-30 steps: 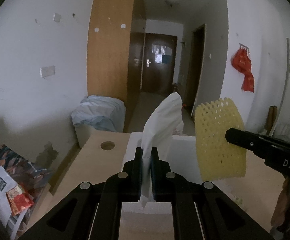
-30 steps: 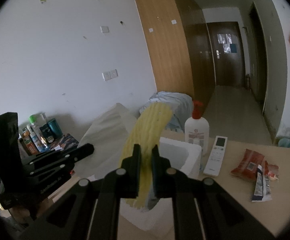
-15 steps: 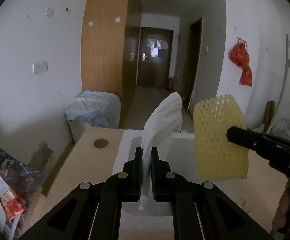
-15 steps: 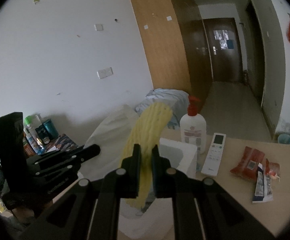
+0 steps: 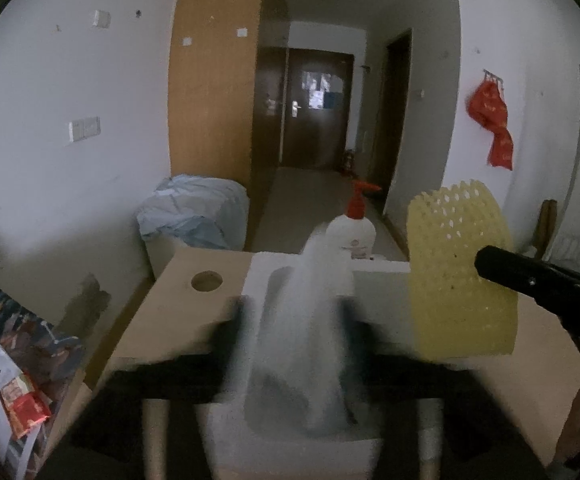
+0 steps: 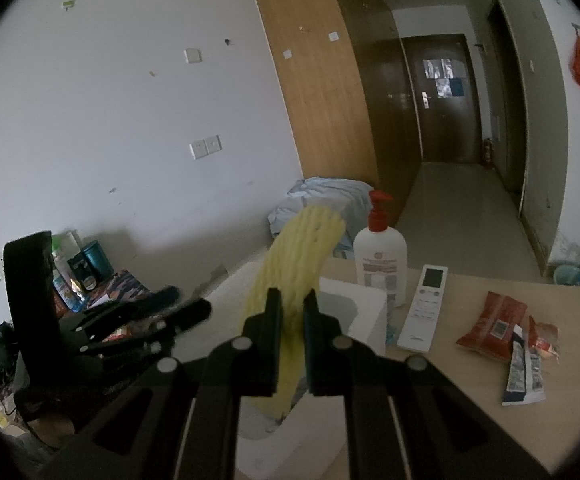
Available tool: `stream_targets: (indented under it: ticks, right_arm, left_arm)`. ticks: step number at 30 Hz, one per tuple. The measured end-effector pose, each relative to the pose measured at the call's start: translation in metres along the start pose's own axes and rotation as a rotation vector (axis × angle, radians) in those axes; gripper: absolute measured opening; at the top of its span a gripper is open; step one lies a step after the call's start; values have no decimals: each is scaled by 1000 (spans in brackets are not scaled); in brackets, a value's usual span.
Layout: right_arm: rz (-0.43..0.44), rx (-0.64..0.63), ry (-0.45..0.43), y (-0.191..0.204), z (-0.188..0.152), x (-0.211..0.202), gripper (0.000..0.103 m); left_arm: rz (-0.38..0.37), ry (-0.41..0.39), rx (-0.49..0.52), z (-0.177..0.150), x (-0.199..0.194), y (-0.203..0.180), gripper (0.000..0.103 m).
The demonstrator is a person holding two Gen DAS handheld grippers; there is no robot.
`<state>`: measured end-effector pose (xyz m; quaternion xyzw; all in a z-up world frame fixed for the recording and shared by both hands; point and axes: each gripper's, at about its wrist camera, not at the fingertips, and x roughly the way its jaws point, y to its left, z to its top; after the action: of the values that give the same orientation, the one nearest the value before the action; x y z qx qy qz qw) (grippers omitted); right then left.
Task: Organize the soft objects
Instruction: 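Open the left gripper over the foam box, dropping the white tissue, then lower the yellow mesh sleeve into the foam box and open the right gripper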
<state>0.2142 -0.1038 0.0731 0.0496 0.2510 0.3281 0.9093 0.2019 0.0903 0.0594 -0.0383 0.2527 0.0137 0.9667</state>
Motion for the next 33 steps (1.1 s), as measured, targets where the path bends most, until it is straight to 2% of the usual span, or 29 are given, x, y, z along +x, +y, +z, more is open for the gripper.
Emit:
stream_targets:
  ticks: [3, 9, 22, 33]
  right_arm:
    - [-2, 1, 0, -1, -1, 1, 13]
    - [1, -1, 2, -3, -1, 1, 13]
    - [25, -11, 19, 7, -3, 7, 13]
    - [48, -27, 47, 24, -4, 21, 13]
  left_arm:
    - [27, -57, -10, -2, -9, 3, 92]
    - [40, -35, -7, -4, -7, 6, 92]
    - [72, -60, -8, -7, -25, 13, 93]
    - [123, -75, -39, -12, -40, 36, 93]
